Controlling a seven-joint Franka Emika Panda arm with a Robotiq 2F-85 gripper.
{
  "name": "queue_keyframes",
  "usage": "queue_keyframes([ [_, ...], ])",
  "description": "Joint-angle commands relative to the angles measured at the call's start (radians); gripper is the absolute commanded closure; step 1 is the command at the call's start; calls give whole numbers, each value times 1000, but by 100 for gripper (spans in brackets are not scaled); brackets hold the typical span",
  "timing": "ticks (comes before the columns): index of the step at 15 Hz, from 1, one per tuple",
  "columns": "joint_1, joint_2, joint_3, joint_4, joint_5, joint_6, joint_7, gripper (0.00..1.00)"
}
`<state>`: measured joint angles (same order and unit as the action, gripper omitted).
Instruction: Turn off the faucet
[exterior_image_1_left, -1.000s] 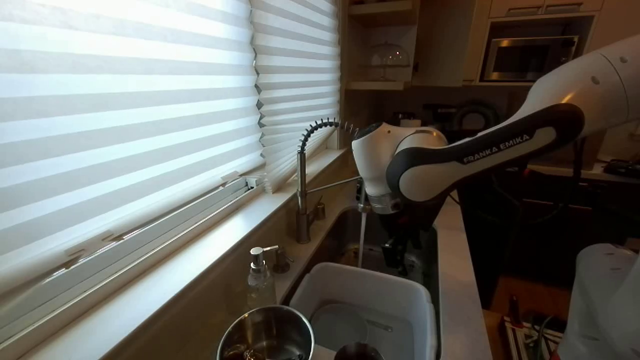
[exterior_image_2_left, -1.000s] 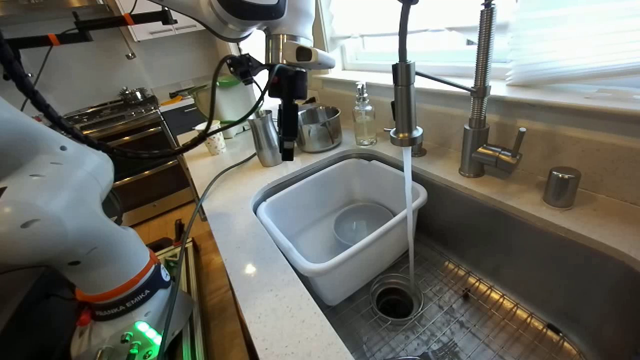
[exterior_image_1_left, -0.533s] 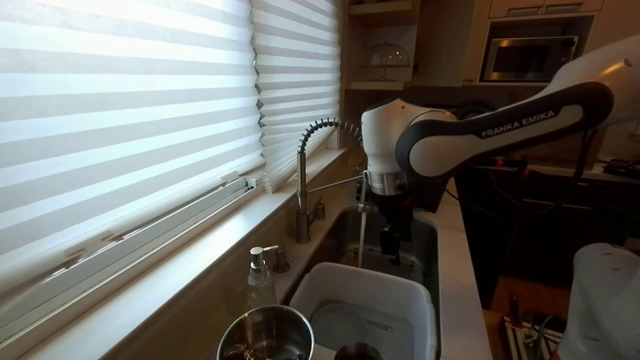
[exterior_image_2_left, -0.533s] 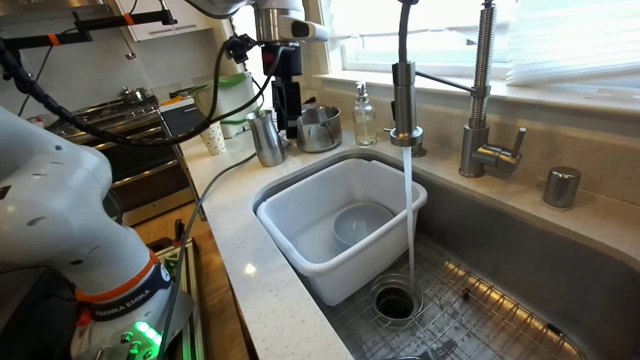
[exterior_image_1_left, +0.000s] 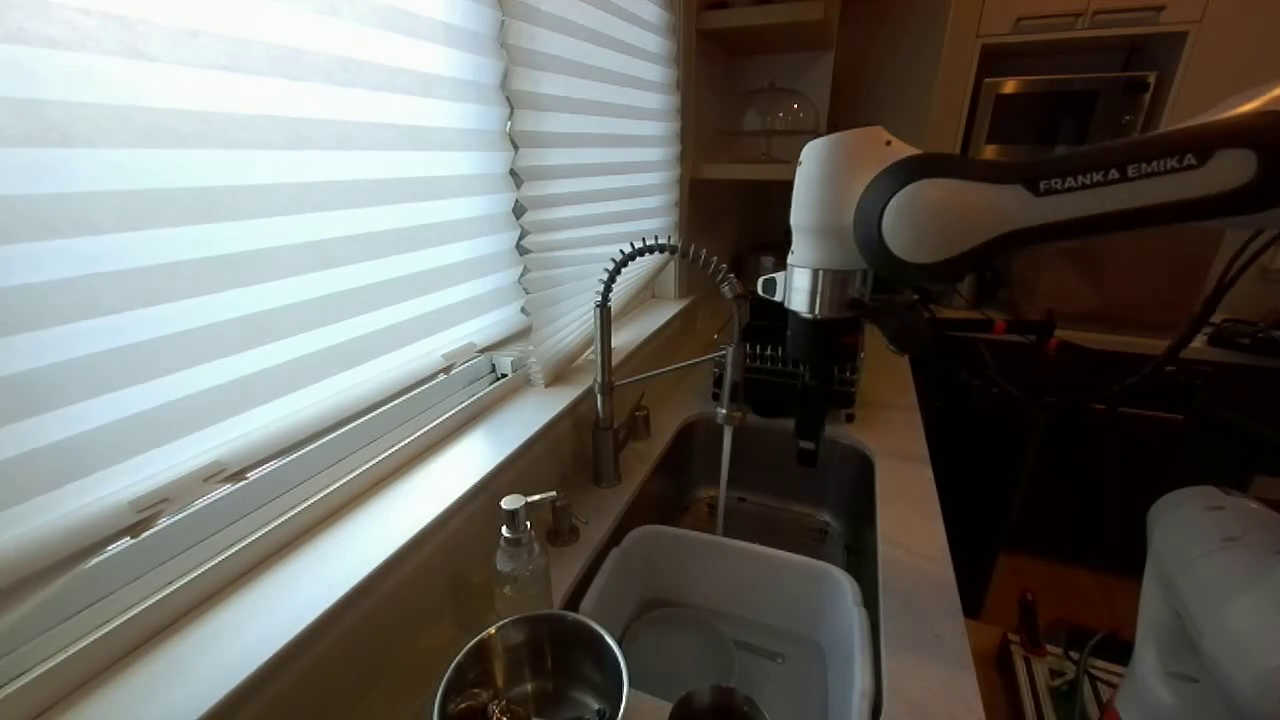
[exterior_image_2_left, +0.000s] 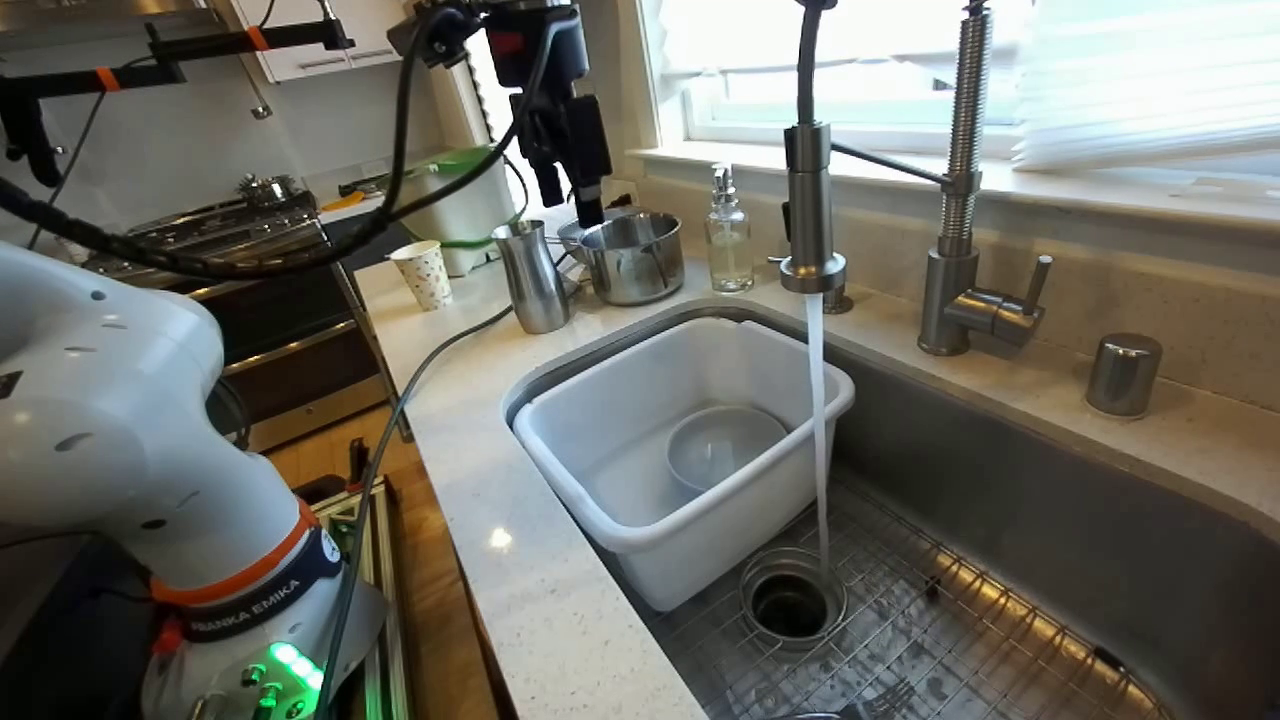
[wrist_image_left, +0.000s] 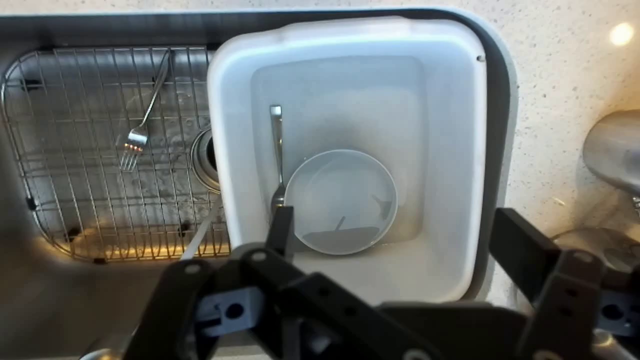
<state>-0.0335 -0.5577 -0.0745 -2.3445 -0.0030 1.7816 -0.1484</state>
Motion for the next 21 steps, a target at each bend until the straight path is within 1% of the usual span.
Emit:
queue_keyframes([
  [1,-3,-79,-59,-46,-20,26,-123,0],
  [4,-26,-113,-115,-54,-49,33,-199,0],
  [8,-67,-132,-163,-44,-102,58,-222,0],
  [9,-51,-103,-149,-17,-79,26,-200,0],
  [11,-56,-106,-156,-15,-81,28,-204,0],
  [14,-54,-103,-149,-14,-81,28,-204,0],
  [15,-34,-100,-156,-5,-72,-3,-246,0],
  [17,-31,-72,-169,6,-88,44,-285,0],
  [18,-21,-57,-188,22,-75,26,-324,0],
  [21,-26,-18,-246,56,-82,57,-433,0],
])
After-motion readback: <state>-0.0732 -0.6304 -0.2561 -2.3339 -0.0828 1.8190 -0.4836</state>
